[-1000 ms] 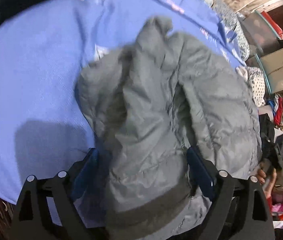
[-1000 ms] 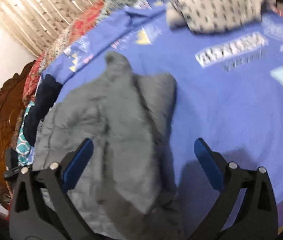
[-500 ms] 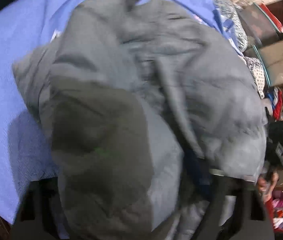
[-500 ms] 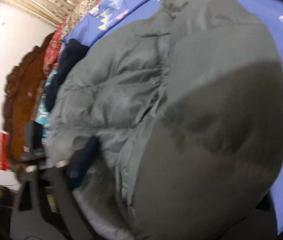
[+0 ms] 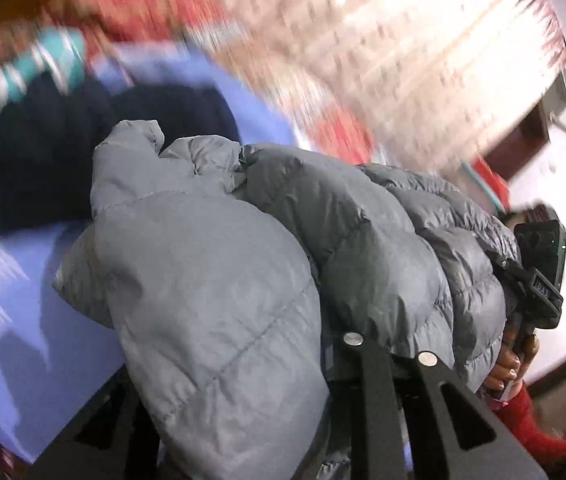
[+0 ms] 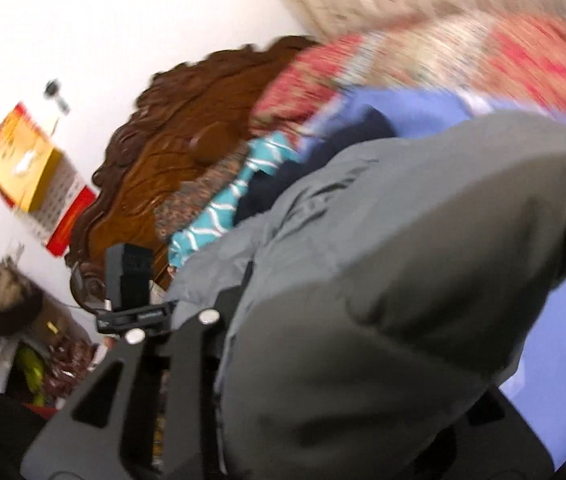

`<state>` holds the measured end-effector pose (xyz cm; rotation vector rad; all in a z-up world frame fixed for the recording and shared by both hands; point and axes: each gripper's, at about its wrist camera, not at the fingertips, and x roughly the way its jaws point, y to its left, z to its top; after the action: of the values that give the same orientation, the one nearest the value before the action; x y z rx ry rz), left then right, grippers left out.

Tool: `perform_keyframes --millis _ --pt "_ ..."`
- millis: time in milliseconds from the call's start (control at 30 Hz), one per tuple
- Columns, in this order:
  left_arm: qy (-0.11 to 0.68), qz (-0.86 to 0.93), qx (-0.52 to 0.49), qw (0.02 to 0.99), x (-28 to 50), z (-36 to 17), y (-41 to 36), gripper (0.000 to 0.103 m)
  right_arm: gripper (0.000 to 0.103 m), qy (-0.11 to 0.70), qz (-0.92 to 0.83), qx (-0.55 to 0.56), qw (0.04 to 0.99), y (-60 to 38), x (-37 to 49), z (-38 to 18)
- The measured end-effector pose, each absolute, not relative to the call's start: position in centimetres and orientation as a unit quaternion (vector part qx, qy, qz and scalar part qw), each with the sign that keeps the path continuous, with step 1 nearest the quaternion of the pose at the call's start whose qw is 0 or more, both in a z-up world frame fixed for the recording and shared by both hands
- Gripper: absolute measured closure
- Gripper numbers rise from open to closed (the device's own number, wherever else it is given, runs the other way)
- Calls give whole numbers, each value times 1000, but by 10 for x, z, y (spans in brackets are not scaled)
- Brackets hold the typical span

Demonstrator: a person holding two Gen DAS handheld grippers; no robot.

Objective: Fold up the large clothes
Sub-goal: 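Lower the grey jacket onto the navy fleece and open both grippers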

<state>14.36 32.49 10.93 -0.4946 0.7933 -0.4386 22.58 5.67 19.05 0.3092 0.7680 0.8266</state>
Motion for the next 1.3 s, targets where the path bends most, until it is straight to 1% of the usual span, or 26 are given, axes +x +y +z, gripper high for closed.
perform_keyframes --millis 100,167,200,233,267,300,333,367,400,433,500,533,633,667,767,867,967,1067,1100,1167,1233,1300 --pt "324 -144 -207 912 181 141 374 58 73 342 403 114 841 125 307 214" --pt "322 -98 -196 921 217 143 394 57 51 350 369 98 855 161 363 210" --pt "333 -57 -188 922 246 134 412 53 25 360 323 84 871 177 393 203" --pt "344 -23 -184 921 266 124 423 46 10 371 241 64 894 193 431 187" --pt "358 18 -180 916 288 110 439 41 9 376 189 46 906 204 450 175" --pt "395 84 -165 900 321 79 458 34 9 384 121 18 915 208 468 160" --pt "433 117 -157 880 342 55 470 31 10 397 43 9 917 209 486 142" --pt "461 131 -164 862 356 37 479 29 11 405 31 32 913 204 489 132" --pt "473 123 -195 850 363 19 491 26 13 406 48 70 910 198 485 123" --pt "466 120 -218 849 362 15 498 26 13 401 68 87 910 200 478 118" --pt "449 120 -207 861 359 22 491 25 13 383 98 58 917 214 458 111" --pt "443 121 -194 867 357 27 483 25 13 375 112 18 920 229 449 105" --pt "430 136 -175 875 348 42 489 25 13 396 123 -35 909 265 457 83" --pt "424 136 -180 877 342 50 497 25 12 416 115 -62 900 275 462 71" --pt "389 130 -218 886 301 78 514 25 12 455 106 -99 879 288 482 57" --pt "323 149 -263 897 239 102 522 25 12 459 109 -106 875 294 487 61" --pt "286 142 -221 921 200 111 489 25 12 450 113 -117 878 301 486 63" --pt "289 99 -140 942 194 99 433 25 12 449 114 -119 878 301 485 61" --pt "304 81 -90 945 198 87 408 25 12 452 114 -112 878 300 485 60" --pt "335 57 -41 940 217 55 381 25 12 454 117 -101 877 299 489 59" --pt "358 68 -34 930 240 33 386 26 11 452 119 -99 879 300 493 58" --pt "363 95 -32 926 274 23 407 26 7 453 121 -93 879 301 503 55"
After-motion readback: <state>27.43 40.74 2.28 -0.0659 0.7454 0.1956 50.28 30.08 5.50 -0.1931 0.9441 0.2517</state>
